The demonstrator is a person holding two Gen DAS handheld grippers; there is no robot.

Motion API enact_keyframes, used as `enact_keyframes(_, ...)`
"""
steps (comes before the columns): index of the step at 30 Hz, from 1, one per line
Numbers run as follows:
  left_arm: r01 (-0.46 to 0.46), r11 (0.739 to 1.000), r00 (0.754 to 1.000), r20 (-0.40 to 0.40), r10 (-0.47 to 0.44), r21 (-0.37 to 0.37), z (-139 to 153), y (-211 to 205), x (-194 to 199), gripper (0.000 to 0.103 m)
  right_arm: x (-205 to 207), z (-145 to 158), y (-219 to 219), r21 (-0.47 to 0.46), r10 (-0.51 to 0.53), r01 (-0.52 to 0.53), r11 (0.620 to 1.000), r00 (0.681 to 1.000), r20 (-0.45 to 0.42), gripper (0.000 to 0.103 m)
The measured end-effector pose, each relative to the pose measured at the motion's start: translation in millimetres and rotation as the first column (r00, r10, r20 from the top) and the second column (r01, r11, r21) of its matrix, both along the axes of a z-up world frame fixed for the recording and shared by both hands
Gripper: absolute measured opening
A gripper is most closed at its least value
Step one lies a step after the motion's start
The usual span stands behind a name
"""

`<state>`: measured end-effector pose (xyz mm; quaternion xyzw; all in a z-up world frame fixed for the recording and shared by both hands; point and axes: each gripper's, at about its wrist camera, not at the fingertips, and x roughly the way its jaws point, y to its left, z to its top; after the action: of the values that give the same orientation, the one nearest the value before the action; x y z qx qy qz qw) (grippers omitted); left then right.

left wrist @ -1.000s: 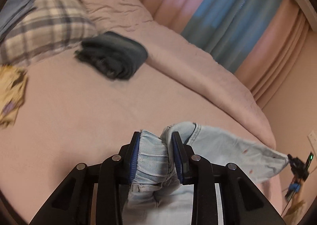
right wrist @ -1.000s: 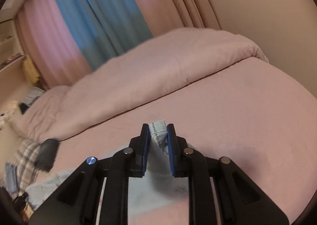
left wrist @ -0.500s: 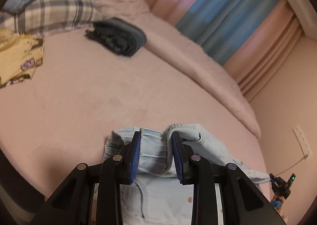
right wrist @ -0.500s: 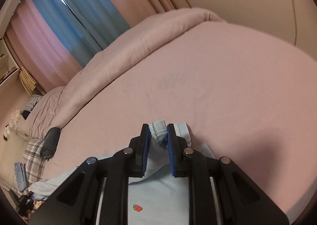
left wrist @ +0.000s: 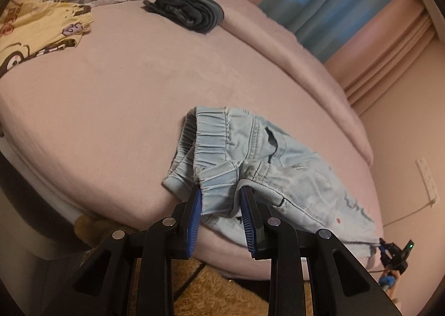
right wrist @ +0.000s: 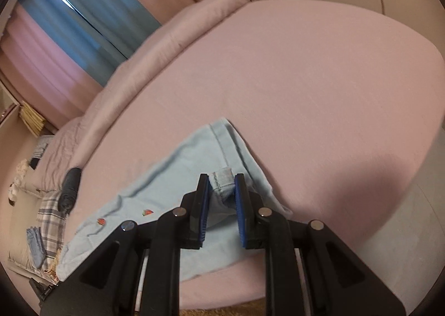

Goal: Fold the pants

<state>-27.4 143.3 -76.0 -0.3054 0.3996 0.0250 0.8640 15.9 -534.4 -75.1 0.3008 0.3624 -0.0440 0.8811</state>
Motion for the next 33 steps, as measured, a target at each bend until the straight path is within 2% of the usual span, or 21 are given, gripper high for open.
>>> enact_keyframes(3, 0.0, 1.0, 1.0, -0.021, 0.0, -0.004, 0, -3, 3, 0.029, -1, 3, 4, -0.047, 0.001, -0.001, 0.999, 1.0, -0.004, 0.02)
enact_keyframes(5, 0.005, 1.0, 0.998, -0.057, -0.007, -0.023, -4, -1, 4, 0.032, 3, 1, 2, -0.077, -0.014, 0.01, 0.997, 0.999, -0.05, 0.029)
enact_keyframes(6, 0.007, 0.999, 0.997, -0.078, -0.009, -0.032, -5, 0, 5, 0.034, 5, -1, 0, -0.082, -0.022, 0.016, 0.997, 0.997, -0.08, 0.037)
enact_keyframes(7, 0.004, 0.999, 0.996, -0.091, -0.007, -0.036, -5, 2, 5, 0.04, 6, -3, -2, -0.079, -0.039, 0.03, 0.996, 0.993, -0.113, 0.041)
enact_keyframes(9, 0.002, 0.999, 0.994, -0.111, -0.007, -0.041, -2, 4, 2, 0.047, 3, 0, -3, -0.072, -0.058, 0.049, 0.996, 0.991, -0.122, 0.045)
enact_keyframes(11, -0.008, 0.999, 0.992, -0.123, 0.004, -0.034, 4, 7, -1, 0.05, -2, 9, -2, -0.09, -0.085, 0.074, 0.993, 0.989, -0.123, 0.054)
enact_keyframes(14, -0.068, 0.996, 0.99, -0.119, 0.074, 0.055, 22, 12, -10, 0.054, -7, 23, -1, -0.106, -0.126, 0.113, 0.988, 0.984, -0.126, 0.057)
enact_keyframes(15, -0.093, 0.991, 0.988, -0.112, 0.103, 0.095, 32, 13, -12, 0.055, -9, 27, 0, -0.089, -0.124, 0.114, 0.989, 0.985, -0.116, 0.057)
enact_keyframes(17, -0.112, 0.985, 0.989, -0.081, 0.123, 0.128, 43, 10, -13, 0.056, -11, 28, 3, -0.044, -0.11, 0.106, 0.993, 0.987, -0.113, 0.058)
enact_keyframes(20, -0.046, 0.989, 0.998, -0.036, 0.051, 0.144, 54, -14, -3, 0.057, -8, 14, 13, -0.005, -0.095, 0.096, 0.995, 0.98, -0.175, 0.058)
enact_keyframes(21, -0.005, 0.989, 0.999, -0.034, 0.01, 0.149, 54, -24, 2, 0.057, -9, 7, 15, 0.001, -0.091, 0.093, 0.996, 0.98, -0.177, 0.056)
enact_keyframes(22, 0.033, 0.988, 0.999, -0.034, -0.028, 0.152, 53, -33, 8, 0.057, -6, 1, 17, -0.004, -0.092, 0.093, 0.996, 0.98, -0.176, 0.045)
enact_keyframes(23, 0.055, 0.987, 0.998, -0.036, -0.05, 0.153, 51, -39, 12, 0.057, -5, -3, 19, -0.018, -0.097, 0.096, 0.995, 0.978, -0.182, 0.03)
enact_keyframes(24, 0.084, 0.985, 0.996, -0.043, -0.078, 0.153, 48, -48, 18, 0.057, -2, -4, 20, -0.03, -0.093, 0.089, 0.996, 0.978, -0.186, 0.01)
enact_keyframes(26, 0.149, 0.977, 0.988, -0.057, -0.142, 0.153, 43, -69, 31, 0.057, 1, 3, 23, -0.046, -0.094, 0.087, 0.995, 0.984, -0.154, 0.01)
enact_keyframes(29, 0.206, 0.966, 0.978, -0.068, -0.198, 0.158, 38, -88, 45, 0.057, 0, 33, 27, -0.083, -0.102, 0.097, 0.992, 0.993, -0.057, 0.009)
enact_keyframes(33, 0.203, 0.964, 0.972, -0.156, -0.177, 0.174, 18, -94, 62, 0.057, 6, 44, 19, -0.129, -0.145, 0.135, 0.982, 0.987, -0.064, 0.009)
